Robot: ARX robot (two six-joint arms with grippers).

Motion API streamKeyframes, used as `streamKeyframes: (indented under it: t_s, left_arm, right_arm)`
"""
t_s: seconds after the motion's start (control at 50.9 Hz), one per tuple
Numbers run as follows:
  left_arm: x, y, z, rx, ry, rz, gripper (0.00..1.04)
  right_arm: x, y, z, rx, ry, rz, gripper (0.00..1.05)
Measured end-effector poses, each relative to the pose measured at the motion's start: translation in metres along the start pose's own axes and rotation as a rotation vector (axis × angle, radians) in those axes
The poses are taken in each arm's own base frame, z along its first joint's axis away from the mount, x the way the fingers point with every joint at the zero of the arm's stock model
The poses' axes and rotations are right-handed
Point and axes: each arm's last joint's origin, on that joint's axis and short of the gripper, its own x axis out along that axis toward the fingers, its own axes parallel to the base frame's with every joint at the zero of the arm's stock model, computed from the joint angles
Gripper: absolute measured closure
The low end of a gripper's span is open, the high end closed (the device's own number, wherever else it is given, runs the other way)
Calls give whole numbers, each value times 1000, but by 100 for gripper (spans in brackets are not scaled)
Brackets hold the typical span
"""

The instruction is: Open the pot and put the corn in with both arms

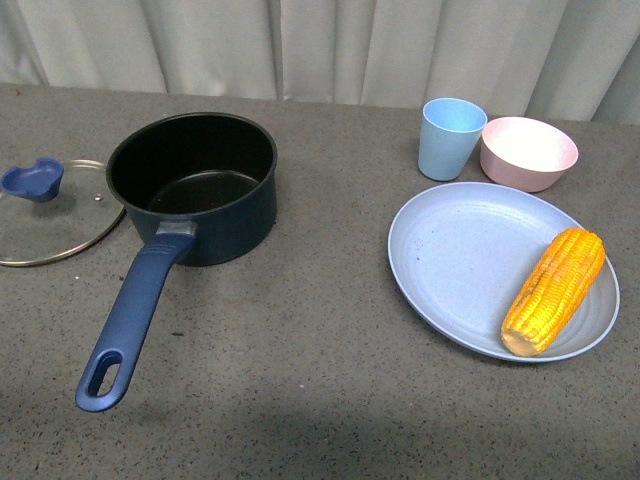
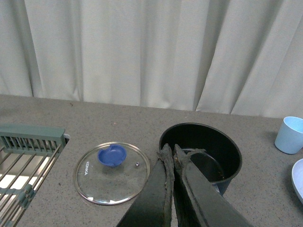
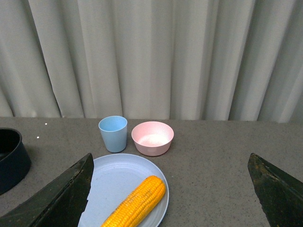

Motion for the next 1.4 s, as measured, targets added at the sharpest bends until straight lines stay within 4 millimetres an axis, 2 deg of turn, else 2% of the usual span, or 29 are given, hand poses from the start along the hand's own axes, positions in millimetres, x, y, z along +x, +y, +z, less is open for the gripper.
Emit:
streamKeyframes:
  t_s: [0.825,0.963,1.159,1.199,1.258,1.317,1.395]
  left_arm:
    - [-23,0,2,0,-8,0,101]
    - [-33,0,-1,0,2,-1,101]
    - [-34,0,-1,0,-2,0,101]
    - [-34,0,-1,0,-2,-1,98]
    - [-34,0,-1,0,-2,0,83]
    - [-34,0,-1,0,-2,0,72]
    - [-34,0,-1,0,-2,-1,59]
  right_arm:
    - [0,0,0,0,0,0,9]
    - [0,0,0,0,0,0,9]
    - [0,0,0,0,0,0,9]
    - [0,0,0,0,0,0,9]
    - [0,0,-1,-18,24,-23,9]
    - [1,-1,-5,-101,119,-83,9]
    - [4,-1,-9,-140,166,-79,9]
